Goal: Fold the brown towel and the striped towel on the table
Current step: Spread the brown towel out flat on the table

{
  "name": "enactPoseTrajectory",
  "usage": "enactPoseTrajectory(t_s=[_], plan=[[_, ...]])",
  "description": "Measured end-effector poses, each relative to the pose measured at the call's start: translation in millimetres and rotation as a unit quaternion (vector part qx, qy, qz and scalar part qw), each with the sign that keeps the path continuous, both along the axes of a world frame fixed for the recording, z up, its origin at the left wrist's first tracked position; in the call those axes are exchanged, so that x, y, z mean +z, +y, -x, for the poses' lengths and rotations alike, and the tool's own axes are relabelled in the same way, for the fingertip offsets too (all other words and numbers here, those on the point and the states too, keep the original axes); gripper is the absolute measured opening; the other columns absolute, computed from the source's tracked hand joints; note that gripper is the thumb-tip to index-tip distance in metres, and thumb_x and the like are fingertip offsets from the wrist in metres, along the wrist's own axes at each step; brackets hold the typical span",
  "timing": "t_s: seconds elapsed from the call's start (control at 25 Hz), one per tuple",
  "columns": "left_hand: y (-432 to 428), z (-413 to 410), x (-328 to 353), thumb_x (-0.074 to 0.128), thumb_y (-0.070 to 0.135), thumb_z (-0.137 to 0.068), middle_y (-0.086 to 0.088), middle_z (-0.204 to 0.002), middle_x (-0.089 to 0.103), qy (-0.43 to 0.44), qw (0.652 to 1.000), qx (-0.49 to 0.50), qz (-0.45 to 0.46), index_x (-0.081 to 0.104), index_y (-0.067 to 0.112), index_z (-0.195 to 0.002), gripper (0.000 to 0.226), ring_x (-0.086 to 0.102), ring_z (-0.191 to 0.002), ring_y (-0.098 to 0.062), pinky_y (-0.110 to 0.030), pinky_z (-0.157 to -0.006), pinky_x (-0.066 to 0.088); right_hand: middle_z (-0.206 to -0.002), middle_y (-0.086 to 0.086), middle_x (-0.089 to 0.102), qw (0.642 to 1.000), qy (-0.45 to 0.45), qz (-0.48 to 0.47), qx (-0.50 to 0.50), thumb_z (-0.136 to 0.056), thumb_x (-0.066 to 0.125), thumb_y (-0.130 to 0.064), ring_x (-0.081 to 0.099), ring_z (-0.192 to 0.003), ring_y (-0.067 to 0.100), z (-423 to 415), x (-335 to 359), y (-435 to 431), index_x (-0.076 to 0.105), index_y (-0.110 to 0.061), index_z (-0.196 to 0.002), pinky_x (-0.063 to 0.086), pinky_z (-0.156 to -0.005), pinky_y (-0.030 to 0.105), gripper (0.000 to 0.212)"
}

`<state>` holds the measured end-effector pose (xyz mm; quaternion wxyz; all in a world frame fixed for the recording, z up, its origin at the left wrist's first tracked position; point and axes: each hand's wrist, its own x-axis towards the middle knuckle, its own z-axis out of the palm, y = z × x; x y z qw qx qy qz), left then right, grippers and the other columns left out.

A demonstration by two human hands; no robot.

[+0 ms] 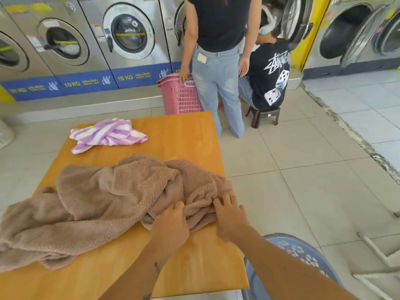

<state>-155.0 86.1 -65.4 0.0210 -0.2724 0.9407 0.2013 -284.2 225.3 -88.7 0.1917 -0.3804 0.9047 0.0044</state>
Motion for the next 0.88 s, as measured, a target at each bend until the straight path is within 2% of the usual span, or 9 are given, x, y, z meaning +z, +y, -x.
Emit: enactPoseTrajectory(t_s=[0.16,0.32,0.44,0.52,0.56,0.64,0.72,0.8,0.88], plan=[[0,-1,5,0.042,0.028,-0.091,0.007,-0.082,0.052,-0.030,0.998,-0.020,-0.054,0.049,0.026,-0.086,0.008,0.051,-0.075,-0.017,-0.045,-0.074,0.051,-0.128,0.003,0.054,0.999,0.034,-0.004,-0.028,-0.086,0.055,-0.022,0.050,-0.115,0.029,32,-3,11,0.046,-0.025,-0.129,0.047,-0.087,0.040,0.044],[-2,5,13,0.048,0.016,-0.093,0.009,-0.082,0.055,0.115,0.991,-0.023,-0.058,0.056,0.024,-0.088,0.012,0.052,-0.070,-0.011,-0.034,-0.061,0.049,-0.127,0.004,0.051,0.978,0.023,-0.134,-0.159,-0.083,0.058,-0.038,0.049,-0.118,0.028,72,14,41,0.040,-0.027,-0.138,0.043,-0.088,0.039,0.059],[-13,-1,11,0.057,0.008,-0.085,0.010,-0.091,0.052,0.208,0.977,-0.009,0.044,0.058,0.022,-0.096,0.018,0.051,-0.078,-0.012,-0.029,-0.066,0.046,-0.128,0.008,0.042,0.994,0.026,0.013,-0.107,-0.075,0.064,-0.037,0.044,-0.118,0.032,66,31,20,0.031,-0.025,-0.141,0.043,-0.096,0.046,0.074],[-21,-10,6,0.062,0.013,-0.080,0.006,-0.107,0.050,0.172,0.980,0.015,0.103,0.055,0.026,-0.110,0.033,0.053,-0.094,-0.018,-0.034,-0.077,0.048,-0.134,0.009,0.038,0.989,0.048,0.135,-0.042,-0.073,0.067,-0.035,0.039,-0.122,0.033,38,46,-7,0.030,-0.023,-0.141,0.039,-0.103,0.047,0.079],[-24,-17,2,0.063,0.019,-0.079,0.004,-0.119,0.046,0.107,0.987,0.038,0.111,0.048,0.030,-0.122,0.047,0.051,-0.108,-0.022,-0.038,-0.086,0.047,-0.137,0.009,0.035,0.987,0.037,0.154,-0.021,-0.074,0.066,-0.032,0.037,-0.125,0.034,20,49,-18,0.028,-0.023,-0.143,0.036,-0.105,0.048,0.079],[-28,-33,-5,0.062,0.025,-0.079,0.000,-0.139,0.029,-0.065,0.992,0.081,0.075,0.020,0.039,-0.146,0.081,0.035,-0.129,-0.028,-0.045,-0.101,0.042,-0.144,0.011,0.029,0.993,-0.026,0.113,0.015,-0.080,0.063,-0.028,0.033,-0.130,0.036,-11,42,-32,0.021,-0.025,-0.147,0.035,-0.106,0.050,0.079],[-32,-50,-15,0.057,0.020,-0.084,-0.001,-0.145,0.025,-0.187,0.978,0.084,0.044,0.004,0.038,-0.152,0.089,0.033,-0.132,-0.029,-0.045,-0.103,0.042,-0.142,0.012,0.033,0.997,-0.064,0.029,0.027,-0.083,0.065,-0.031,0.037,-0.129,0.037,-24,28,-30,0.015,-0.028,-0.147,0.037,-0.103,0.051,0.081],[-39,-68,-23,0.052,0.015,-0.089,-0.001,-0.137,0.042,-0.195,0.975,0.081,0.070,0.021,0.033,-0.150,0.071,0.047,-0.120,-0.026,-0.040,-0.095,0.046,-0.131,0.010,0.047,0.998,-0.040,0.034,0.015,-0.083,0.066,-0.031,0.048,-0.121,0.036,-20,27,-29,0.022,-0.030,-0.141,0.038,-0.096,0.050,0.073],[-48,-85,-23,0.059,0.011,-0.086,-0.002,-0.108,0.057,-0.068,0.987,0.086,0.118,0.054,0.022,-0.123,0.039,0.059,-0.087,-0.024,-0.036,-0.070,0.049,-0.127,0.006,0.052,0.994,0.029,0.110,-0.002,-0.082,0.065,-0.031,0.052,-0.117,0.034,-8,43,-35,0.032,-0.030,-0.136,0.038,-0.093,0.048,0.063]])
